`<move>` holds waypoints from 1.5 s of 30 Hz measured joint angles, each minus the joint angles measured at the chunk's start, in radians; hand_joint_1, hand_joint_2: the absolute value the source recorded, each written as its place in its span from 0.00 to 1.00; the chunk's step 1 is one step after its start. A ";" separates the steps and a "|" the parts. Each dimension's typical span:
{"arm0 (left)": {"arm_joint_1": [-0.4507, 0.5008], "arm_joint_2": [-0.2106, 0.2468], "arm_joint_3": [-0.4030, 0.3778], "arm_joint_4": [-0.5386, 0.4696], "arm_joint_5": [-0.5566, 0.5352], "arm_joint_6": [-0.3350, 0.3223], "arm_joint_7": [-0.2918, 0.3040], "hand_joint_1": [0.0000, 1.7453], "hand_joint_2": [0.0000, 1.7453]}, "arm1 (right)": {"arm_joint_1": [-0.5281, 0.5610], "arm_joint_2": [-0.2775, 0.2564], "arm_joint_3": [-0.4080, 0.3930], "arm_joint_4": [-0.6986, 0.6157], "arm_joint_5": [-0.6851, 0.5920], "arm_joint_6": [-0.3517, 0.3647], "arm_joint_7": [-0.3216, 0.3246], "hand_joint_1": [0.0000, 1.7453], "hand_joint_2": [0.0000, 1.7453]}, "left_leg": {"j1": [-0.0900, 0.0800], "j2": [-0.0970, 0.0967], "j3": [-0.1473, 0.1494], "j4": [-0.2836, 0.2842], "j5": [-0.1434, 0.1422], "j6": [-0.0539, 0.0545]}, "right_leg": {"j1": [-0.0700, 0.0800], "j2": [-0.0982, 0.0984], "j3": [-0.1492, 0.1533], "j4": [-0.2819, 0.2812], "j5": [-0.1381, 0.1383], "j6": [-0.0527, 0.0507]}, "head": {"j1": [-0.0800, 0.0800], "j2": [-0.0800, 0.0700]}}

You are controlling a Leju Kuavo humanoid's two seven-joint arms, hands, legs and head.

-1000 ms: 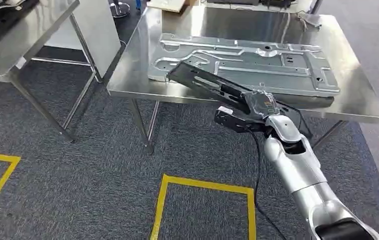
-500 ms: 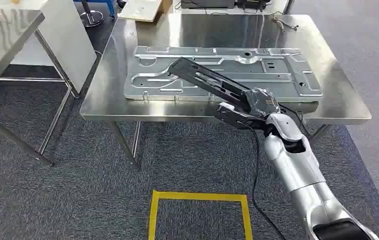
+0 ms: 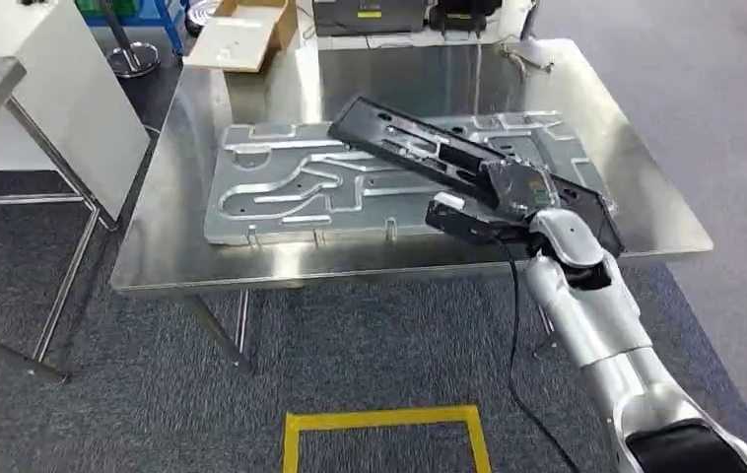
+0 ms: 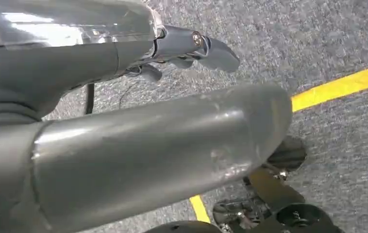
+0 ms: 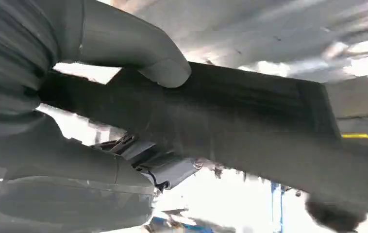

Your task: Take the parts from the cabinet and place them on the table.

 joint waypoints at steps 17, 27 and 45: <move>-0.165 -0.133 -0.017 0.009 0.026 0.173 0.241 0.00 0.00 | -0.119 -0.001 0.175 0.131 0.083 0.006 -0.048 1.00 1.00 | -0.001 -0.027 0.146 0.015 -0.132 -0.024 | -0.015 -0.051 -0.151 -0.022 0.128 -0.018 | -0.001 0.000; -0.295 -0.262 -0.039 0.057 0.076 0.195 0.247 0.00 0.00 | -0.221 -0.054 0.463 0.417 0.067 -0.027 -0.170 1.00 1.00 | -0.001 -0.020 -0.031 0.018 0.033 -0.017 | -0.005 -0.088 -0.049 -0.012 0.033 -0.022 | -0.001 0.000; -0.310 -0.295 -0.087 0.055 0.131 0.217 0.243 0.00 1.00 | -0.229 -0.040 0.570 0.575 0.019 -0.116 -0.191 0.00 1.00 | 0.003 -0.054 0.014 0.003 -0.010 -0.015 | -0.025 -0.052 -0.081 -0.001 0.046 0.026 | -0.001 0.000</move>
